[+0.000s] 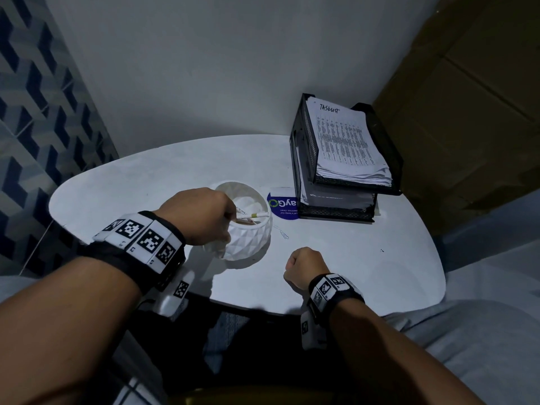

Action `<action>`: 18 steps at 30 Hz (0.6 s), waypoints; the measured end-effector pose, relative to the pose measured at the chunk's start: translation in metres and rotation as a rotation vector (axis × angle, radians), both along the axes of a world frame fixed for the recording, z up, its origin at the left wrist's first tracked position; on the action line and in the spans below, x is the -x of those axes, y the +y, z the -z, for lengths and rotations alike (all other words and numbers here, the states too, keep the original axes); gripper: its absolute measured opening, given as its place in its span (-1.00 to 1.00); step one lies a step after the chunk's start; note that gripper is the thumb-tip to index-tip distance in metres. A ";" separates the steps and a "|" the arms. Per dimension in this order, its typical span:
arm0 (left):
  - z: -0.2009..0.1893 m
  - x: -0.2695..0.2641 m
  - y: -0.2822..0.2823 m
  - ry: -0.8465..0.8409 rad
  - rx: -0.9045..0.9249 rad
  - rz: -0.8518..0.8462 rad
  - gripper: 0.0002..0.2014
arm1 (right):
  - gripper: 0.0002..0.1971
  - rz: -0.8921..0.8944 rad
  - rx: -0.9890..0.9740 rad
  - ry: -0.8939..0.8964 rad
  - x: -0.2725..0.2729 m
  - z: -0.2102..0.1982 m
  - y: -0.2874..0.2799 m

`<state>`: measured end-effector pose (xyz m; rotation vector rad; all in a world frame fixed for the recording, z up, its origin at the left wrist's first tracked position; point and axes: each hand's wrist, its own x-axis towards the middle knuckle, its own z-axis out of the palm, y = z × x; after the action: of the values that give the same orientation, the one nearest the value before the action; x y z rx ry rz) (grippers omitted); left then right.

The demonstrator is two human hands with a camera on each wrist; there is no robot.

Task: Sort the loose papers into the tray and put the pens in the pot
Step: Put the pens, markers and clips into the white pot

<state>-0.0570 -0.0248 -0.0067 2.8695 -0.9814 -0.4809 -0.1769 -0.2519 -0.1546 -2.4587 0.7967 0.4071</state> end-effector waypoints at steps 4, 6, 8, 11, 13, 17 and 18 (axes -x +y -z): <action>-0.001 0.001 0.002 -0.002 0.007 0.000 -0.66 | -0.87 0.261 -0.215 -0.241 -0.009 -0.003 -0.001; -0.002 0.001 0.004 -0.001 0.006 -0.008 -0.68 | -0.85 0.484 -0.494 -0.383 -0.020 -0.005 -0.003; -0.001 0.001 0.006 0.005 -0.003 -0.015 -0.68 | -0.79 0.599 -0.625 -0.420 -0.031 -0.008 -0.008; 0.000 0.001 0.009 0.009 -0.010 -0.012 -0.68 | -0.79 0.627 -0.588 -0.408 -0.046 0.000 -0.014; 0.000 0.001 0.011 0.013 -0.003 -0.009 -0.67 | -0.81 0.597 -0.502 -0.378 -0.051 0.007 -0.016; 0.003 0.002 0.011 0.021 0.009 -0.004 -0.66 | -0.86 0.296 -0.146 -0.264 -0.052 0.012 -0.014; 0.003 0.002 0.011 0.022 0.009 -0.003 -0.66 | -0.83 0.243 -0.075 -0.254 -0.053 0.016 -0.015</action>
<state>-0.0587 -0.0141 -0.0102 2.8516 -0.9736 -0.5052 -0.1235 -0.2671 -0.1708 -2.2504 0.9366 0.0337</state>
